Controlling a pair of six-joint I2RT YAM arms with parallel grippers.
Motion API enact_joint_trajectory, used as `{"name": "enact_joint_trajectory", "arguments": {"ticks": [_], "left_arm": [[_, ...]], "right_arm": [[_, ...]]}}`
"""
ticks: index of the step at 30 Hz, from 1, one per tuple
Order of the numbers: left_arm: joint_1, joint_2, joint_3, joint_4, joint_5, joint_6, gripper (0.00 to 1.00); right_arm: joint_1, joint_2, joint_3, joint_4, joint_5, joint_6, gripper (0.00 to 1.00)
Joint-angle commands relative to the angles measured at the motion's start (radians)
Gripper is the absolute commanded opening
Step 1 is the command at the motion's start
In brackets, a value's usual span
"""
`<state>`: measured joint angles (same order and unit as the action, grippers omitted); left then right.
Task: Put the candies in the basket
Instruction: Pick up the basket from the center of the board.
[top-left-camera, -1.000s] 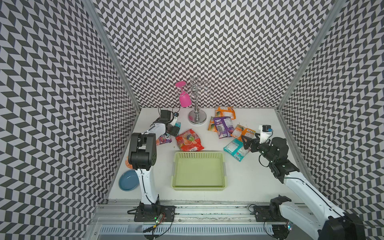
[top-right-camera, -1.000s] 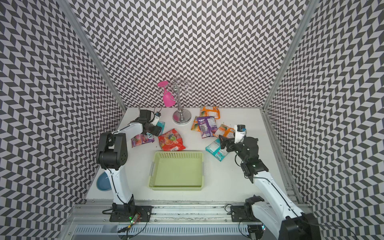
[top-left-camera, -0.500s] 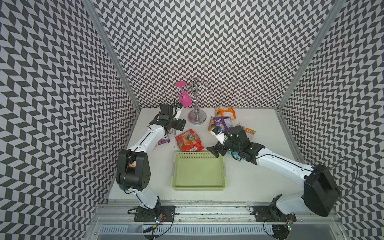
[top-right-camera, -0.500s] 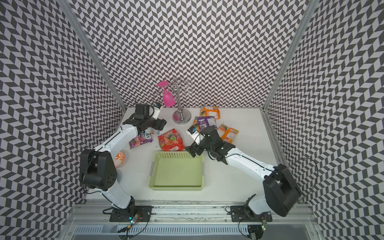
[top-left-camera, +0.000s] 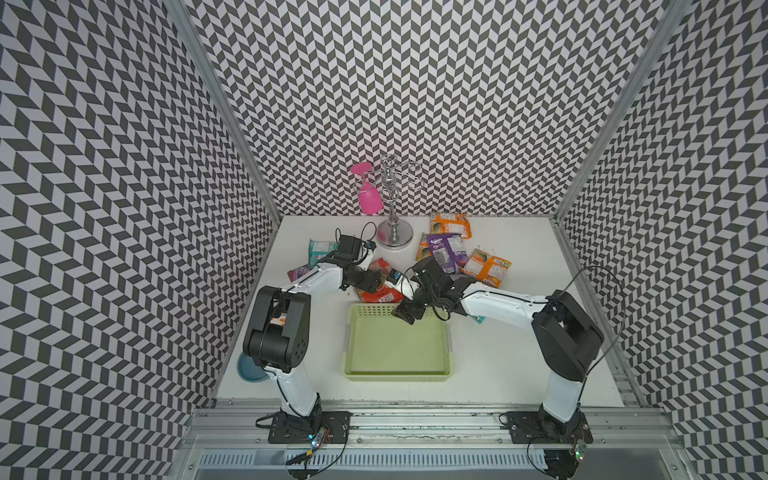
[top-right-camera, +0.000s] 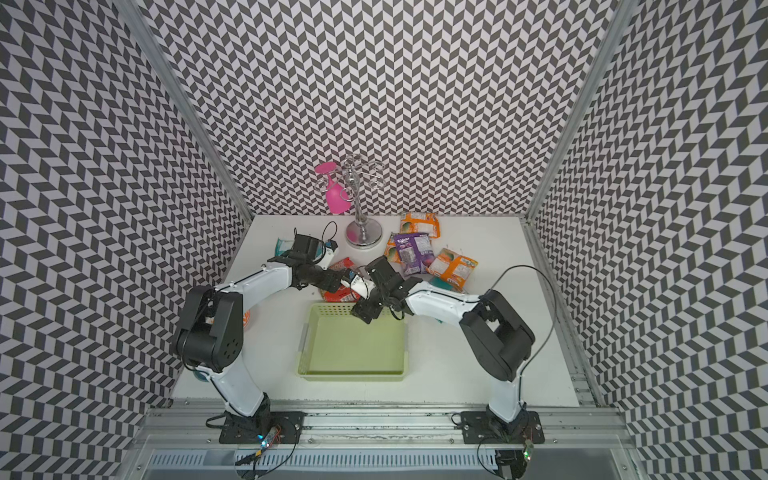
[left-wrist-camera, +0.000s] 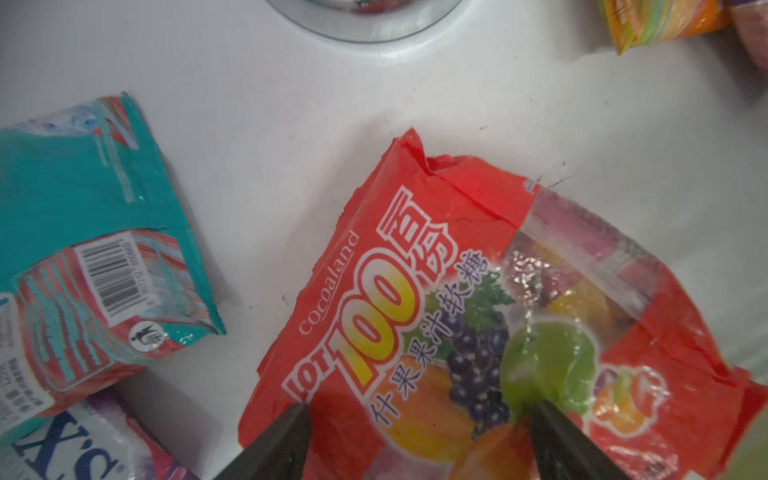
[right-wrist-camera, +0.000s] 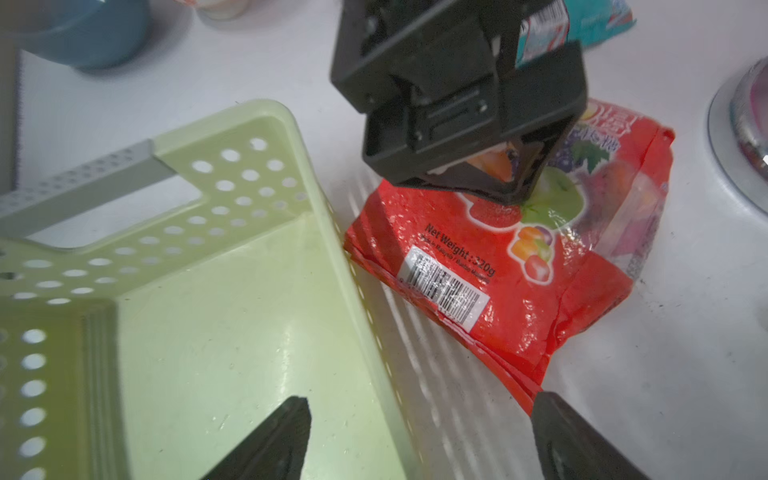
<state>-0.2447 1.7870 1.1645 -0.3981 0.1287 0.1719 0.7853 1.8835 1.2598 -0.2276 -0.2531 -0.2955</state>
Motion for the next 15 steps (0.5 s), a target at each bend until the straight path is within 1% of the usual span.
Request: {"name": "enact_joint_trajectory", "arguments": {"ticks": [1,5,9,13,14,15], "left_arm": [[0.008,0.02,-0.029,-0.005,-0.098,-0.005,0.88],[0.075,0.023,-0.043,0.016,-0.135,-0.011,0.88],[0.144,0.023,-0.038,0.017,-0.144,-0.022,0.88],[0.179,0.01,-0.046,0.033,-0.162,-0.027,0.88],[0.186,0.01,-0.046,0.034,-0.162,-0.029,0.89],[0.193,0.01,-0.044,0.035,-0.164,-0.03,0.88]], "right_arm": [[0.003,0.025,0.017,-0.067,0.065,-0.003,0.8],[-0.003,0.001,-0.017,-0.069,0.119,0.012,0.64],[-0.023,-0.047,-0.056,-0.069,0.109,0.032,0.41],[-0.057,-0.109,-0.108,-0.077,0.1,0.05,0.17],[-0.066,-0.124,-0.123,-0.079,0.1,0.053,0.13],[-0.074,-0.146,-0.141,-0.08,0.1,0.055,0.11]]}}
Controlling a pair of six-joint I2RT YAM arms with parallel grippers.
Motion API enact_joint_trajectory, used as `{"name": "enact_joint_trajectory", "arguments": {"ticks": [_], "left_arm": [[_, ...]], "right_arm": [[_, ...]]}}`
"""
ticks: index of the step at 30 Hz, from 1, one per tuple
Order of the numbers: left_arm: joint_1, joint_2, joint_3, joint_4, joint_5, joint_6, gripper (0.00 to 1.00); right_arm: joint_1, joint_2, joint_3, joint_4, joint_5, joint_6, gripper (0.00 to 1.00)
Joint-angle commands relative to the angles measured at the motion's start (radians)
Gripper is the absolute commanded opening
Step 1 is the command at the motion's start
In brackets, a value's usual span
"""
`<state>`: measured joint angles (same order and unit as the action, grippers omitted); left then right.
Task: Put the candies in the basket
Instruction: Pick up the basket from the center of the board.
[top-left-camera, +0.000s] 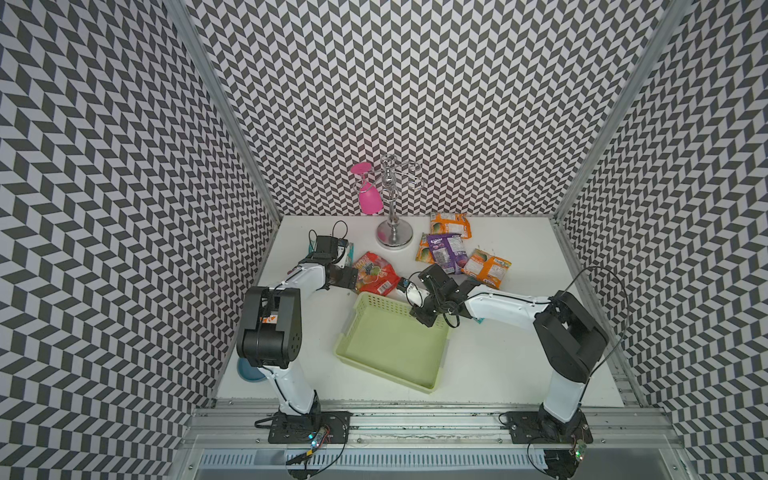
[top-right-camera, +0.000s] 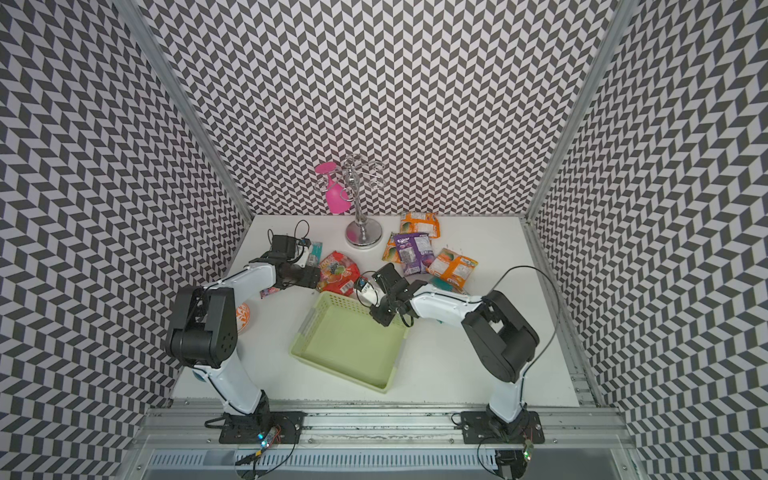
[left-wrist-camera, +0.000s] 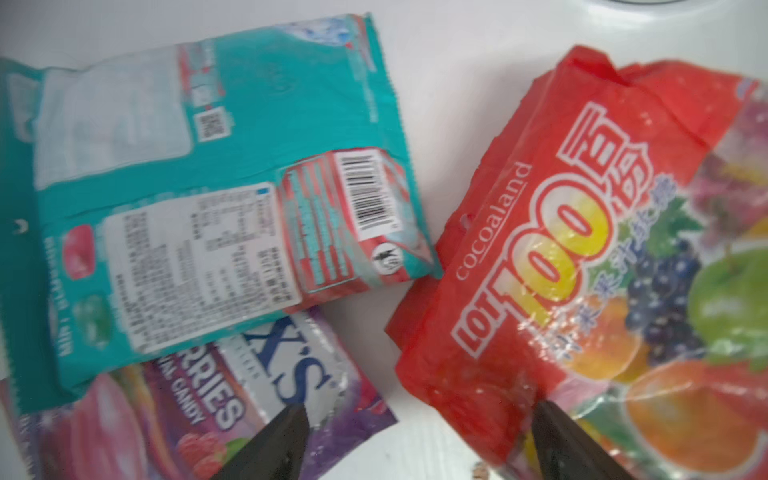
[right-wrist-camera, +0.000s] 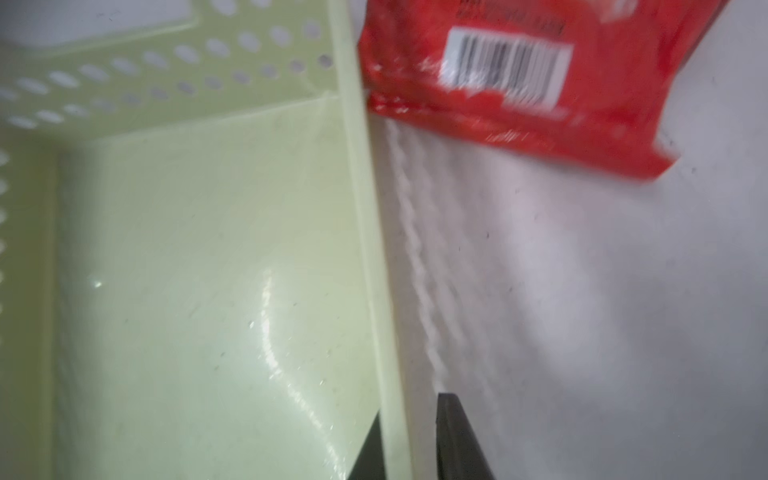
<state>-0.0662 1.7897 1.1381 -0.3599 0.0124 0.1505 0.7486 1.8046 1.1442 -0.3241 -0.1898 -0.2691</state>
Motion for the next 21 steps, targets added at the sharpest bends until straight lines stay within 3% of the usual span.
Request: {"name": "enact_joint_trajectory", "arguments": {"ticks": [1,4,14,15,21], "left_arm": [[0.018,0.008,-0.016,-0.003,-0.049,-0.009,0.89],[0.027,0.01,-0.014,0.001,-0.056,-0.012,0.89],[0.025,-0.046,0.007,-0.032,0.054,-0.037,0.89],[0.024,-0.066,0.008,-0.032,0.065,-0.05,0.91],[0.023,-0.204,-0.001,-0.04,0.205,-0.098,0.99]], "right_arm": [[-0.045,-0.092,-0.044,0.016,0.04,0.031,0.1],[-0.063,-0.159,-0.093,0.015,0.055,0.043,0.0],[-0.138,-0.419,-0.255,0.026,0.057,0.048,0.0],[-0.138,-0.436,-0.266,0.044,-0.032,0.28,0.0],[-0.132,-0.512,-0.374,0.135,-0.088,0.569,0.0]]}}
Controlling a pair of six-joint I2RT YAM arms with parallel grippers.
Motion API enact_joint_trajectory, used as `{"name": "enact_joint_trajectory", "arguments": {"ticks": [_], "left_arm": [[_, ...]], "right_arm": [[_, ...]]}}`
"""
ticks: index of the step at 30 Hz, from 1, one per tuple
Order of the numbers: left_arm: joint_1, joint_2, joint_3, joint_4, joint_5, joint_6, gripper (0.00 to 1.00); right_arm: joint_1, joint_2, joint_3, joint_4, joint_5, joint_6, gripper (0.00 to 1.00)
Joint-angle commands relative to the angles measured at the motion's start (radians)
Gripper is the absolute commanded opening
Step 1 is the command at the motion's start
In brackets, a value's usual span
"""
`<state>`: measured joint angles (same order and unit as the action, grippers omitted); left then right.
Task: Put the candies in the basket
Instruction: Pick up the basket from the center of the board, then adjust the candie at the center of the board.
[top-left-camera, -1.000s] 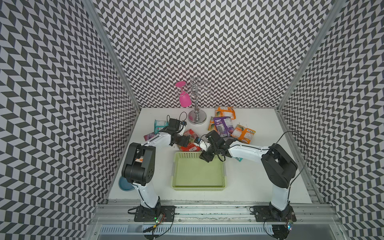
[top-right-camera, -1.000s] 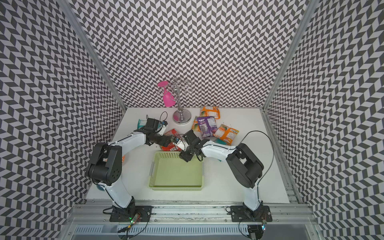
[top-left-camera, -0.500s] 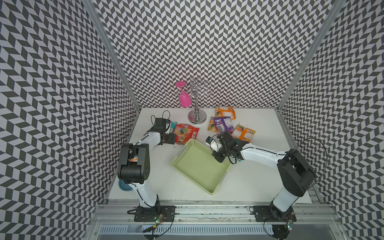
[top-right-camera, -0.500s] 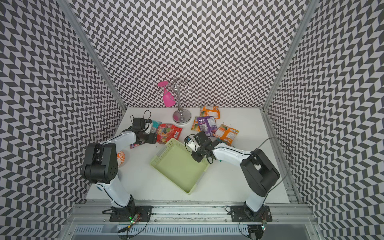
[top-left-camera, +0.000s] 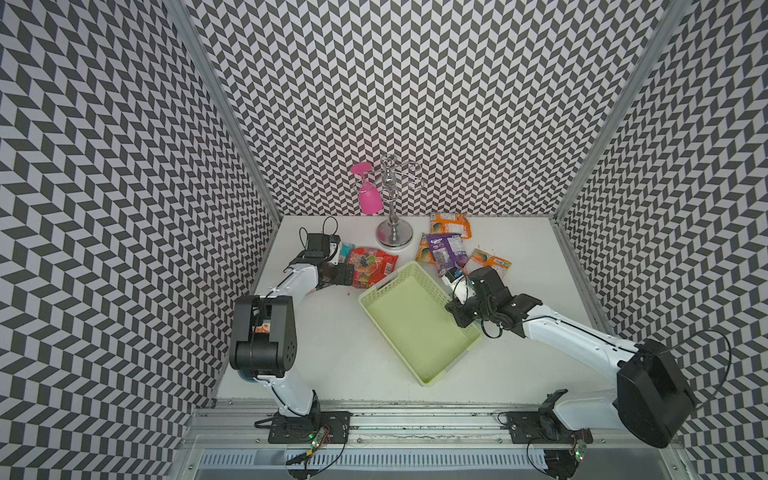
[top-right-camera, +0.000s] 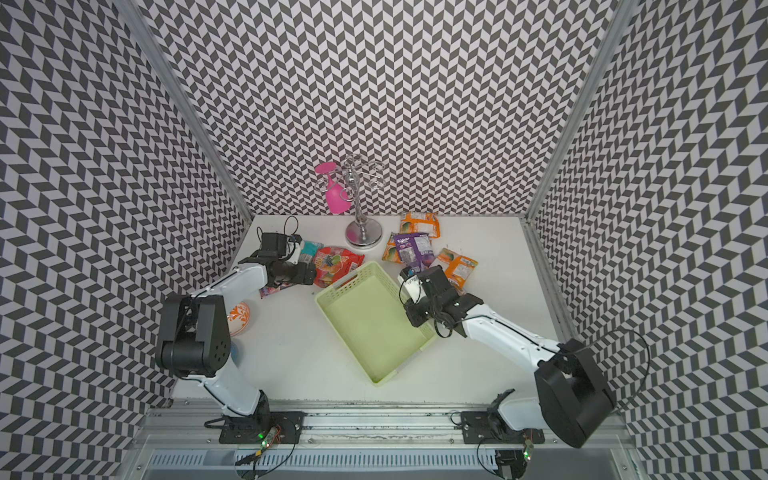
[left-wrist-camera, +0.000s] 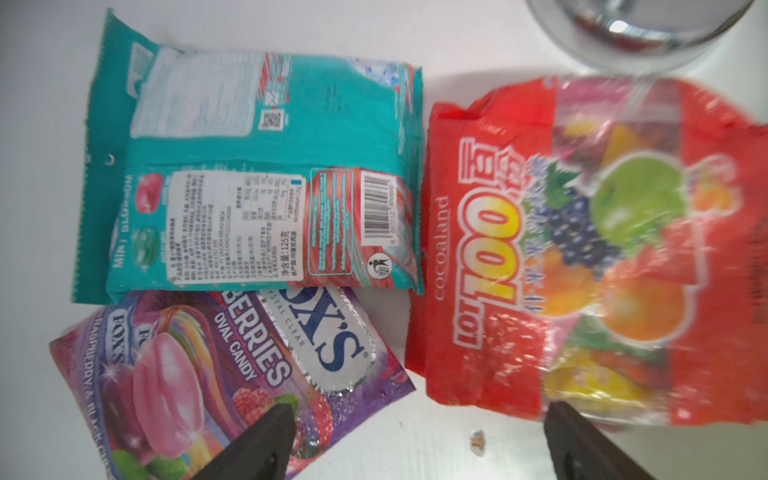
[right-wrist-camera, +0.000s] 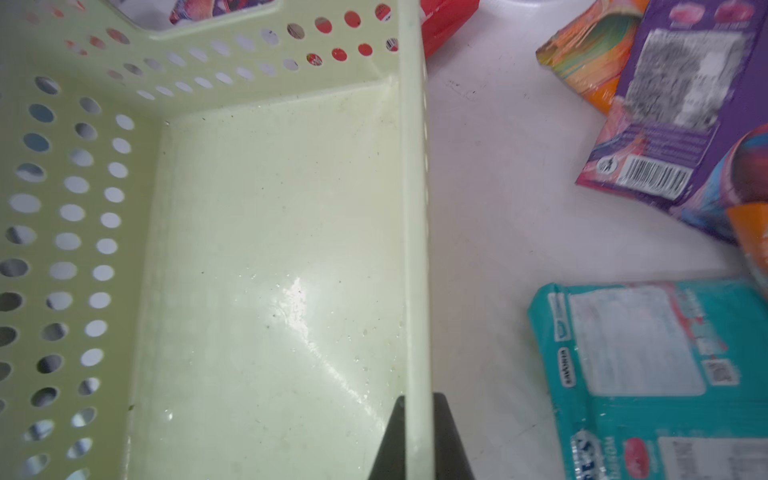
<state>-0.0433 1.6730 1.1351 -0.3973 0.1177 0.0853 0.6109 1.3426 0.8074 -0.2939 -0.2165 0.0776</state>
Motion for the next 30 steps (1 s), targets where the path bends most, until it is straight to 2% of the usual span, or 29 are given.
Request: {"name": "enact_joint_trajectory", "arguments": {"ticks": [1,8,14,19,26,30], "left_arm": [[0.001,-0.111,-0.009,0.001,0.11,-0.035,0.99],[0.003,-0.236,-0.094,0.059,0.119,-0.035,0.99],[0.005,-0.233,-0.081,0.061,0.117,-0.032,0.99],[0.005,-0.23,-0.079,0.064,0.12,-0.032,0.99],[0.006,-0.237,-0.083,0.066,0.128,-0.032,0.99],[0.006,-0.242,-0.086,0.066,0.125,-0.032,0.99]], "right_arm": [[0.006,-0.068,-0.053,0.121,-0.059,0.257,0.0],[0.006,-0.16,-0.144,0.201,0.031,0.458,0.0],[0.006,-0.036,-0.113,0.21,0.058,0.504,0.0],[-0.011,0.092,-0.047,0.21,0.069,0.475,0.0],[-0.184,0.224,0.003,0.174,0.101,0.415,0.0],[-0.269,0.219,-0.023,0.195,0.137,0.398,0.0]]}}
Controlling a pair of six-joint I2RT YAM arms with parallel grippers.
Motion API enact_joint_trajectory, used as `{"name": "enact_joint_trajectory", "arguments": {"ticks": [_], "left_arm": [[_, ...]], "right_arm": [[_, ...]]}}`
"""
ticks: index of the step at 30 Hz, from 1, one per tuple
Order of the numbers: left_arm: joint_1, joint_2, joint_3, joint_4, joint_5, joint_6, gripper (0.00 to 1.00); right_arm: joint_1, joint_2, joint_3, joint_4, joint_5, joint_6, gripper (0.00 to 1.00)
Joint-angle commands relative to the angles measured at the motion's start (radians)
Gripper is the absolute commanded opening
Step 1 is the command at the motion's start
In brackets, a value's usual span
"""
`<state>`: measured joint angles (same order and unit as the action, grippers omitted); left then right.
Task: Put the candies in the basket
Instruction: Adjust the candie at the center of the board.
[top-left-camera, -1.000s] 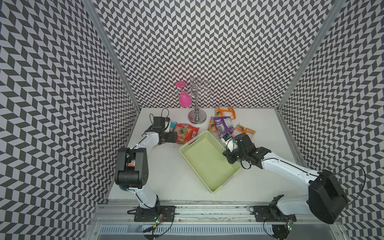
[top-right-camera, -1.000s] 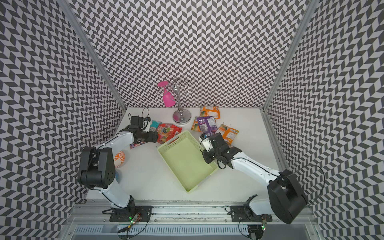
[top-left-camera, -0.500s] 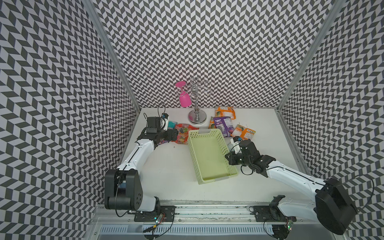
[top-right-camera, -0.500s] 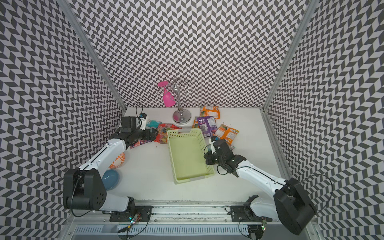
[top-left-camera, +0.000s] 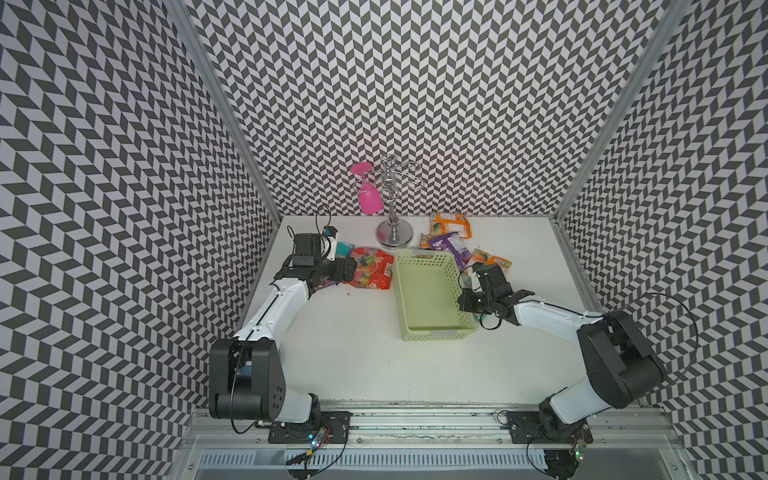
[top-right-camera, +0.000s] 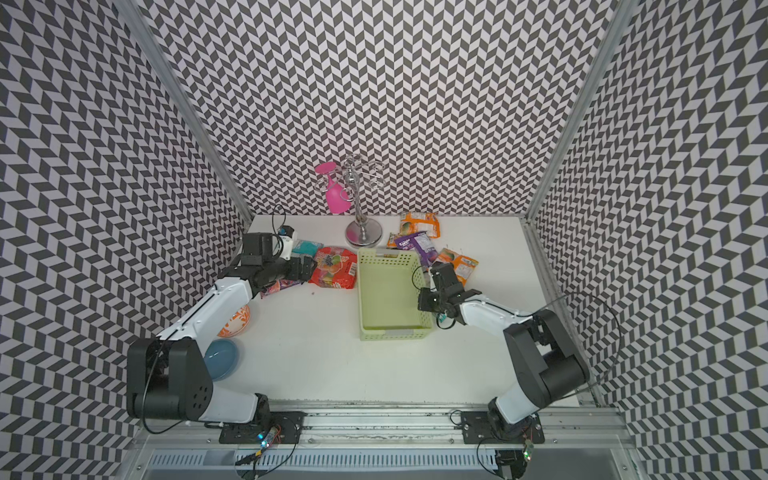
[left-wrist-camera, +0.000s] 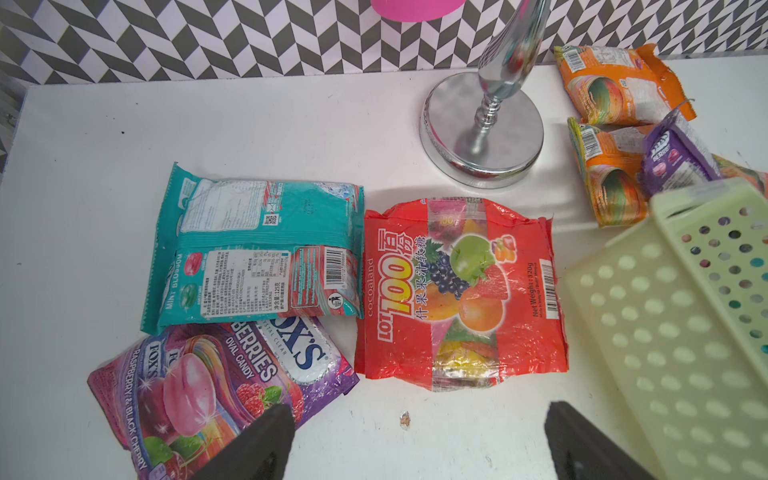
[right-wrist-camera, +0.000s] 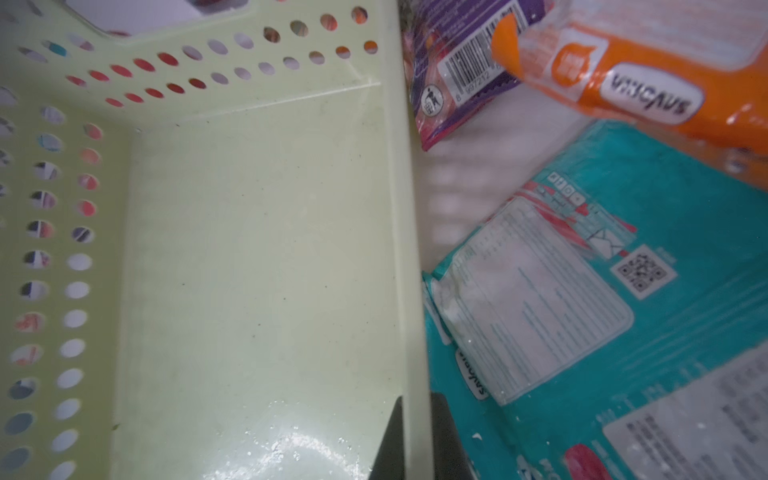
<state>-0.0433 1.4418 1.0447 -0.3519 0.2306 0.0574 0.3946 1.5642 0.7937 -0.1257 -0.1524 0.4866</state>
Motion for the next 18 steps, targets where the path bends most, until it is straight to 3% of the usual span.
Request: {"name": "enact_joint_trajectory", "arguments": {"ticks": [1,7,13,18], "left_arm": [[0.008,-0.012,0.003,0.021,0.013,-0.004,0.99],[0.01,-0.007,0.001,0.025,0.016,-0.004,0.99],[0.011,0.0,0.003,0.026,0.018,-0.006,0.99],[0.013,-0.006,0.0,0.025,0.021,-0.006,0.99]], "right_arm": [[-0.072,-0.015,-0.016,0.028,0.079,-0.012,0.0],[-0.098,-0.115,0.009,-0.041,0.056,-0.061,0.0],[0.006,-0.209,0.026,-0.114,0.029,-0.014,0.0],[0.084,-0.208,-0.011,-0.102,0.104,0.067,0.0]]}}
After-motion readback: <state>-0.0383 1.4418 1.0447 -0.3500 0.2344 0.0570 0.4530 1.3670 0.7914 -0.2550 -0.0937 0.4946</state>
